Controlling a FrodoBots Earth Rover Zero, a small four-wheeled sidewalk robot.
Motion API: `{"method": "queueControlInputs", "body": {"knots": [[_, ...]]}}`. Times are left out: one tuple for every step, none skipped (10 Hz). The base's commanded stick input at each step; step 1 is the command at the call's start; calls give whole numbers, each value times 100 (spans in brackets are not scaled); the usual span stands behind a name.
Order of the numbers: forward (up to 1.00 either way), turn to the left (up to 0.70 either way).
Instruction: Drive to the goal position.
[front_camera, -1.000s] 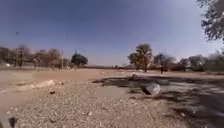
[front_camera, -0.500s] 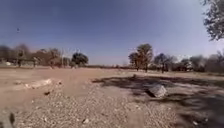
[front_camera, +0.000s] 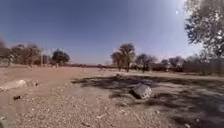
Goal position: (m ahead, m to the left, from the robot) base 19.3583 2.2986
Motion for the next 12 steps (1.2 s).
{"method": "queueControlInputs", "body": {"knots": [[50,0],[50,0],[50,0],[50,0],[50,16],[50,50],[50,50],[50,12],[50,0],[50,0],[50,0],[50,0]]}}
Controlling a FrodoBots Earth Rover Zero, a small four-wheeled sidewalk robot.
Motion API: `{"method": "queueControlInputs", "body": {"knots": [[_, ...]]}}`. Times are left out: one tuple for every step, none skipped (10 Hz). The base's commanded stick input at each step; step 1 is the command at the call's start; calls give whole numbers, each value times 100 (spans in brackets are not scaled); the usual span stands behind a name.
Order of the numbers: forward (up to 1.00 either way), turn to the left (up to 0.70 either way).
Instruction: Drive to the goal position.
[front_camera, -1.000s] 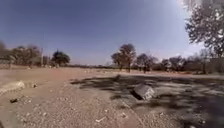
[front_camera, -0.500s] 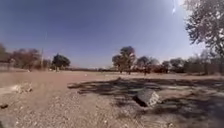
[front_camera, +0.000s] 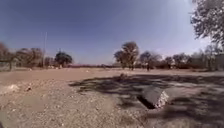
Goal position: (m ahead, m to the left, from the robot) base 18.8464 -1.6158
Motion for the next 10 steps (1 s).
{"method": "queueControlInputs", "body": {"knots": [[50,0],[50,0],[50,0],[50,0],[50,0],[50,0],[50,0],[50,0],[50,0],[50,0]]}}
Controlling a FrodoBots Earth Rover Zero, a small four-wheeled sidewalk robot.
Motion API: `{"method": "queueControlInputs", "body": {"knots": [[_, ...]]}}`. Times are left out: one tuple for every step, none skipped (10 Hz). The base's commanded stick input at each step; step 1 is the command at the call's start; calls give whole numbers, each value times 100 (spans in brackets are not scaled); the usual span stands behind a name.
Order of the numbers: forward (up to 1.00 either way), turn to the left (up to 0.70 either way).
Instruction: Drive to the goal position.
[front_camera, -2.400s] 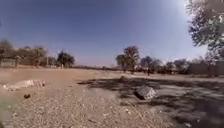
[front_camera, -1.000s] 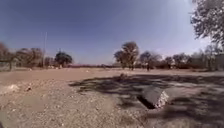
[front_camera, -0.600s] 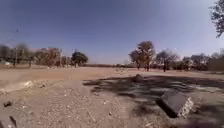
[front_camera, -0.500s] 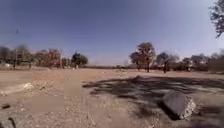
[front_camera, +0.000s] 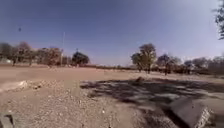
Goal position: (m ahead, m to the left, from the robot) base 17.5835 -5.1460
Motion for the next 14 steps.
{"method": "queueControlInputs", "body": {"knots": [[50,0],[50,0],[50,0],[50,0],[50,0],[50,0],[50,0],[50,0],[50,0],[50,0],[50,0],[50,0],[50,0],[50,0]]}}
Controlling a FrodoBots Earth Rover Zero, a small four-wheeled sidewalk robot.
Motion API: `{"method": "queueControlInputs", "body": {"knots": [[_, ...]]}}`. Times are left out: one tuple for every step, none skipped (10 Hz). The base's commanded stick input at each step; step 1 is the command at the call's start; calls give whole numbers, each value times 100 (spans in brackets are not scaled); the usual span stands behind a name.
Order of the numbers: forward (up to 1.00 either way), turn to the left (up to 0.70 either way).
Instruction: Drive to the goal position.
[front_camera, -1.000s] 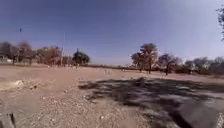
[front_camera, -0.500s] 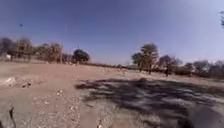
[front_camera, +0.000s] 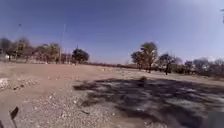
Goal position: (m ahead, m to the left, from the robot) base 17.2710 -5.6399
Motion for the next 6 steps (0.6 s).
{"method": "queueControlInputs", "body": {"knots": [[50,0],[50,0],[50,0],[50,0],[50,0],[50,0]]}}
